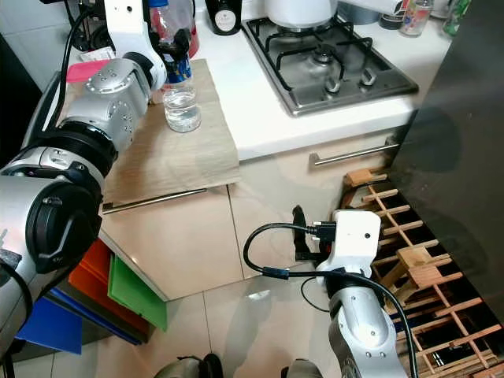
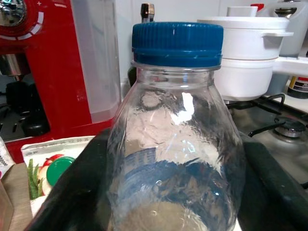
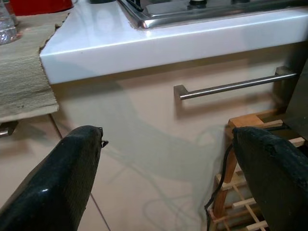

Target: Restocking fridge

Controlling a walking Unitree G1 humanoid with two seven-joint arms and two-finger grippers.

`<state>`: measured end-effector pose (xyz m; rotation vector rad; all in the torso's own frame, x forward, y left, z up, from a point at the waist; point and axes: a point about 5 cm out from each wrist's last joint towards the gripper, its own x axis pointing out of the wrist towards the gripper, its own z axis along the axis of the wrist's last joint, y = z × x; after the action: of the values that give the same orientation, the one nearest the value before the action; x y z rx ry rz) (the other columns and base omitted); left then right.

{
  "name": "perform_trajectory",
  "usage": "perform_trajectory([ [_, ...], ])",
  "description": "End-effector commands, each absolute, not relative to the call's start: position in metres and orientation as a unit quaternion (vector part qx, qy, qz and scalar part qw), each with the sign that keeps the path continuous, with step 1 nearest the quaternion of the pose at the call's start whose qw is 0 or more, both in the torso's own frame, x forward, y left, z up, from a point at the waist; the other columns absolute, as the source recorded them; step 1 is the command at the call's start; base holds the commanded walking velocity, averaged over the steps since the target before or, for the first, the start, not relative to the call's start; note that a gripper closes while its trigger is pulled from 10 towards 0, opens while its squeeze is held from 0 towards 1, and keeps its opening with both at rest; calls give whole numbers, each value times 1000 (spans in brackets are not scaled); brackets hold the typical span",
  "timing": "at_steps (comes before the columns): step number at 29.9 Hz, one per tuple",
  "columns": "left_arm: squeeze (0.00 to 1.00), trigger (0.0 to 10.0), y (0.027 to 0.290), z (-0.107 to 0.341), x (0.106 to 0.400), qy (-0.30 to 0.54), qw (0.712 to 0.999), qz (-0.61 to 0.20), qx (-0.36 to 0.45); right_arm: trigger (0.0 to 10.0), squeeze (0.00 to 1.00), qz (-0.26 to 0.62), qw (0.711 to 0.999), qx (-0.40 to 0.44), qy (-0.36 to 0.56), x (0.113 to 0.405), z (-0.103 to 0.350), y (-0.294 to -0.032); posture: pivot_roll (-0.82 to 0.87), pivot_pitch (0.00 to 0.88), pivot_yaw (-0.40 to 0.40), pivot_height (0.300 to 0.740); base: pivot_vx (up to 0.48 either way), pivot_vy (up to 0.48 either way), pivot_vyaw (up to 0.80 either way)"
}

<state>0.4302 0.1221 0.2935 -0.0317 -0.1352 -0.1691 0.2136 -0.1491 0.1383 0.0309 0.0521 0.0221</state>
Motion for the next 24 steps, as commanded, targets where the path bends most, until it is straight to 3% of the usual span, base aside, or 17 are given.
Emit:
perform_trajectory([
  [1,0,0,125,290,431,-51,995,-82,-5,10000,0,11,999,24,31,215,136,-148,-228,77,132,740,0,0,0],
  [11,0,0,114,291,429,-70,991,-115,9,10000,0,9,999,33,20,233,134,-150,-208,1,139,740,0,0,0],
  [14,0,0,103,303,427,-109,983,-149,24,10000,0,4,999,37,15,242,133,-152,-202,0,137,740,0,0,0],
  [15,0,2196,98,315,425,-143,976,-165,21,10000,0,7,999,35,8,248,135,-152,-196,0,134,740,0,0,0],
  [16,0,10000,96,324,423,-165,971,-172,23,10000,0,8,999,33,4,251,136,-152,-189,0,131,740,0,0,0],
  [24,0,10000,104,355,416,-249,953,-175,2,10000,0,16,999,27,-28,279,144,-152,-142,0,127,740,0,0,0],
])
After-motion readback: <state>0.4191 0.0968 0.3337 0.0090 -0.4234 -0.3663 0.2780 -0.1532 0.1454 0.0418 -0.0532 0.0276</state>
